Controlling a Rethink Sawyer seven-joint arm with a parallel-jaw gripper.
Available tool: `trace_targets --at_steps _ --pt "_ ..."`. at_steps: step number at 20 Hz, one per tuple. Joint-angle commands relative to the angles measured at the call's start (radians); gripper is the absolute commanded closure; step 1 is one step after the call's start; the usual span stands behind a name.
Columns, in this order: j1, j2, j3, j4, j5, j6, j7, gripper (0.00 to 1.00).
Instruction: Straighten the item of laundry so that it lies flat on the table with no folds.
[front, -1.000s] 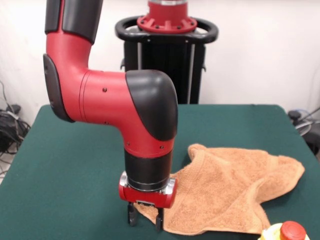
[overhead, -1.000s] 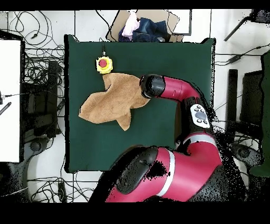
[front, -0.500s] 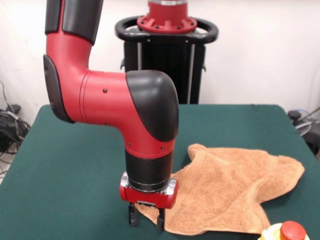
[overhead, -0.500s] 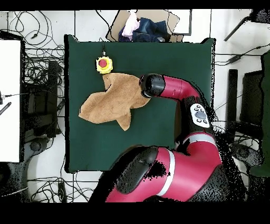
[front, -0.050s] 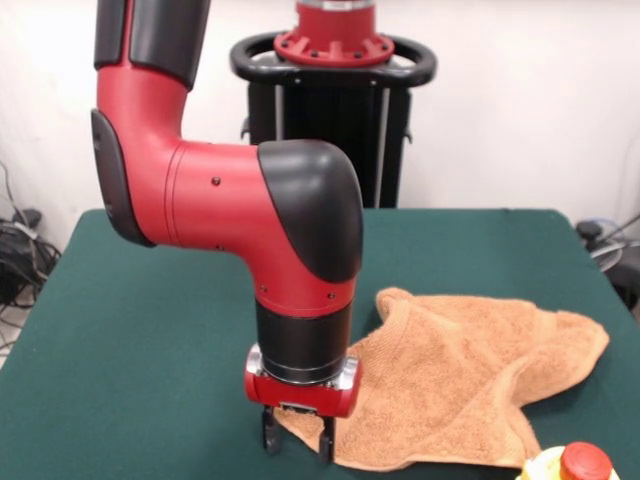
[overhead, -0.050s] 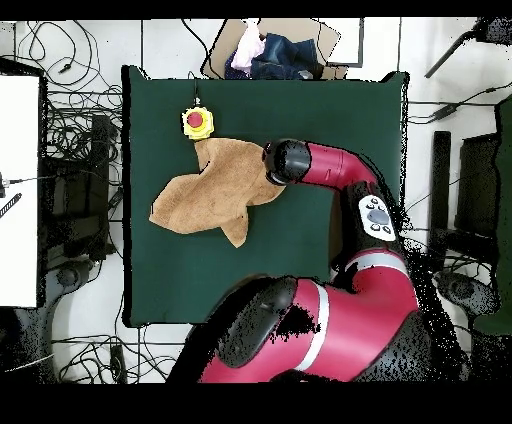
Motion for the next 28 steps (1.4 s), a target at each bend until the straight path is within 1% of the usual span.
trace_targets --at_steps 1,7,13,17,25,28 --pt "0.047 -0.038 0.045 0.061 -0.039 -0.079 0.062 0.0" --pt "0.048 -0.063 0.046 0.102 -0.041 -0.117 0.069 0.0" --pt "0.045 -0.091 0.05 0.144 -0.029 -0.109 0.068 0.0" --pt "0.035 -0.09 0.058 0.15 -0.026 -0.11 0.059 0.0" --pt "0.016 -0.057 0.071 0.115 -0.03 -0.099 0.026 0.0" --pt "0.005 0.004 0.086 0.051 -0.028 -0.07 -0.008 0.0"
